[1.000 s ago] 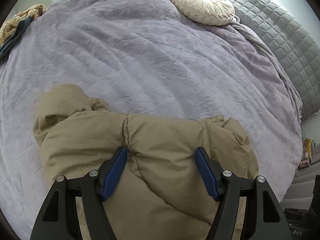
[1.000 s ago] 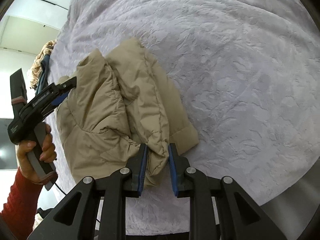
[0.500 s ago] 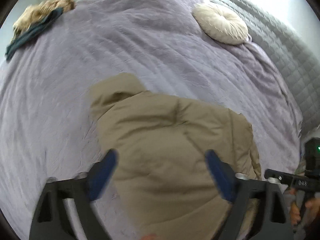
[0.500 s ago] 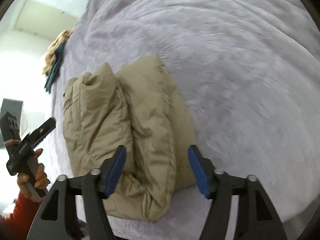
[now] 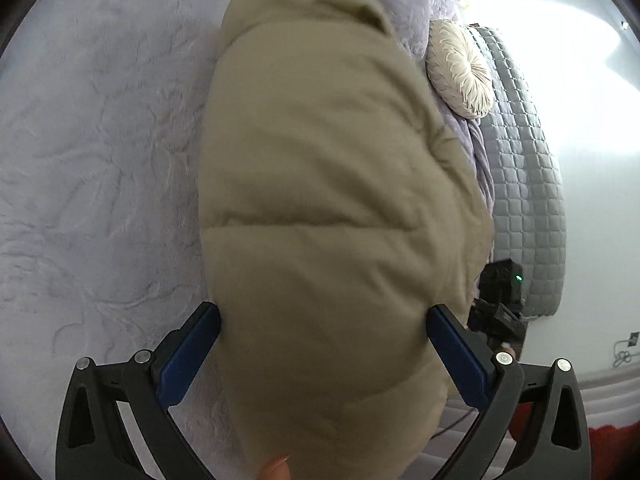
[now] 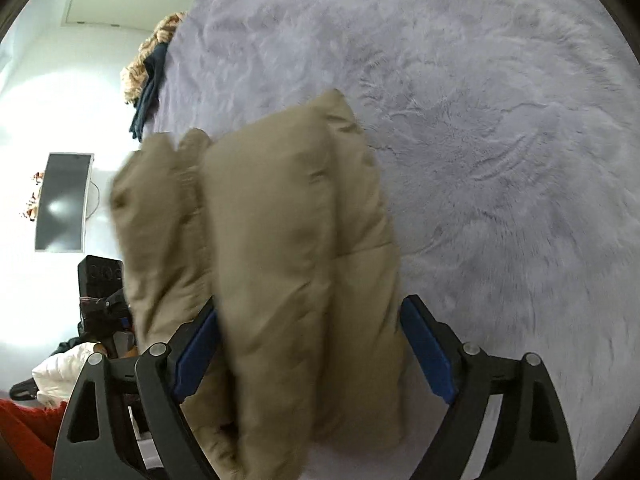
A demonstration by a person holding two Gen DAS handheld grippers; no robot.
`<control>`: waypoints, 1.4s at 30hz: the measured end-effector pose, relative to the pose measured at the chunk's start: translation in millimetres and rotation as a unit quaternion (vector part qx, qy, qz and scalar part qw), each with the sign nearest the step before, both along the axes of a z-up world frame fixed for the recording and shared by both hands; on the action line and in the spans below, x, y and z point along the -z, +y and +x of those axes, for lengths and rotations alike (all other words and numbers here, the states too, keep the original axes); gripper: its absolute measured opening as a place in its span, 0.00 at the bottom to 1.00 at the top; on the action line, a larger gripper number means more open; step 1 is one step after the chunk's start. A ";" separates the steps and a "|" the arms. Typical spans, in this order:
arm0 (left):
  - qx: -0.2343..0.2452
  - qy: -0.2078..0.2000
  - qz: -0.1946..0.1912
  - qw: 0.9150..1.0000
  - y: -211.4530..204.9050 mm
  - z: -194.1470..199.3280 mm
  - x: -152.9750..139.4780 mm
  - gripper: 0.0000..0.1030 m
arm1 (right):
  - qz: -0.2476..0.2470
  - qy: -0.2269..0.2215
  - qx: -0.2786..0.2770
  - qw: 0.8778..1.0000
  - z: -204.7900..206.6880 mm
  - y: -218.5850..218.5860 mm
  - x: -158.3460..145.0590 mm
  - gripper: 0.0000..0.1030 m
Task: Fold large clothes
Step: 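Lift the folded khaki jacket off the bedspread with both tools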
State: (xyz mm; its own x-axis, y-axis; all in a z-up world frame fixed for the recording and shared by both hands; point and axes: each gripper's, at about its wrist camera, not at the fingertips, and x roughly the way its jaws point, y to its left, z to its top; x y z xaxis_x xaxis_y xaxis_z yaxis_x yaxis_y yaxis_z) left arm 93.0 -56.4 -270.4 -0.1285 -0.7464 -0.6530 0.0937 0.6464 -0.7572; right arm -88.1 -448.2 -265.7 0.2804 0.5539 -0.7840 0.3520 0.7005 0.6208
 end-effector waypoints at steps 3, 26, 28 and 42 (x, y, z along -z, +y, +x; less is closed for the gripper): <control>0.005 0.010 -0.022 1.000 -0.7 1.7 14.9 1.00 | 0.059 0.008 -0.014 0.998 12.3 -0.4 23.7 0.87; 0.020 -0.009 -0.103 0.994 9.8 29.2 -12.9 0.88 | 0.130 -0.011 0.021 0.991 63.9 72.7 6.6 0.39; 0.012 -0.022 -0.103 0.994 23.0 40.1 -23.5 0.88 | 0.141 -0.023 0.019 0.990 79.7 87.3 1.0 0.39; -0.070 -0.060 -0.029 0.995 175.3 111.5 -11.0 0.88 | 0.176 -0.035 -0.027 0.983 204.6 231.3 45.0 0.40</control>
State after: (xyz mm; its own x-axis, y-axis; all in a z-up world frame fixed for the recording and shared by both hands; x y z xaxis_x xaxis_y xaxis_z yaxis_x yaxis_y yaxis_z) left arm 204.5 118.9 -259.4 0.0561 -0.7883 -0.6128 0.0979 0.6151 -0.7823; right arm 116.5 -217.0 -310.7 0.2897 0.8031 -0.5207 0.2686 0.4539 0.8496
